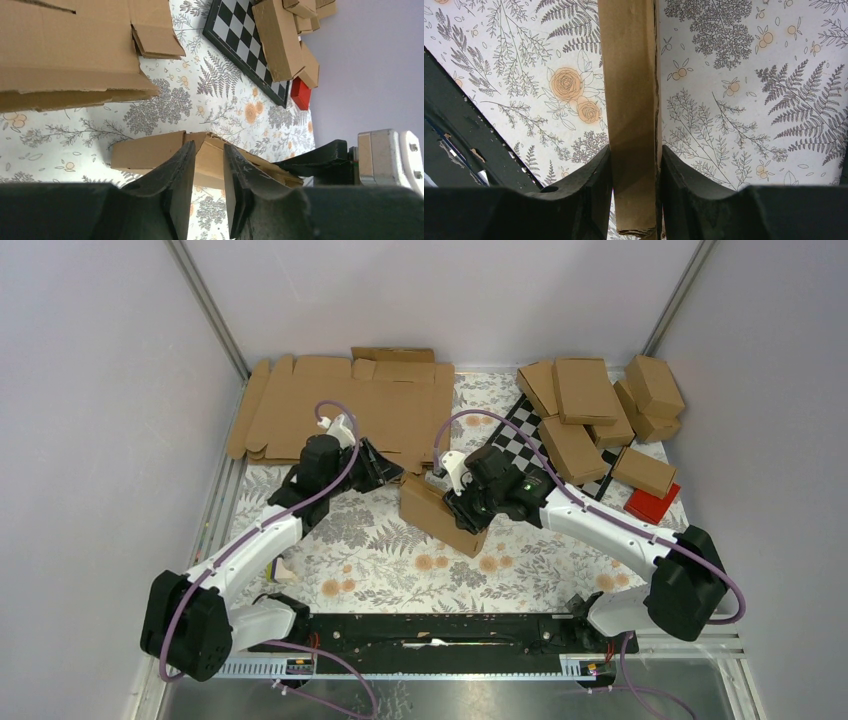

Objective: Fold the paper box

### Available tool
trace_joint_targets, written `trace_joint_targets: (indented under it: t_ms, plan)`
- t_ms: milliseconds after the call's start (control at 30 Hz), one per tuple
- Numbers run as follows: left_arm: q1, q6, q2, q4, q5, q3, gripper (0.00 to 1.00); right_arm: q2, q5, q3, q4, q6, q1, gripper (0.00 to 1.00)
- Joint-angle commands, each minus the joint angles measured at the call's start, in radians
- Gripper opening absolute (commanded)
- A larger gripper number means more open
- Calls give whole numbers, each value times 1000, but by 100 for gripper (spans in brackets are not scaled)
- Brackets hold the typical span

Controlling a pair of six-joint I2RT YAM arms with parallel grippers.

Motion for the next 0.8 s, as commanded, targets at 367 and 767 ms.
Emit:
trace_joint_targets:
  t_ms: [367, 767]
  plan:
    - [-48, 225, 8, 31, -46, 48, 26, 35, -39, 19, -51, 21, -3, 35]
    - [-69, 264, 20, -32, -143, 66, 39, 34, -42, 21, -52, 19, -4, 35]
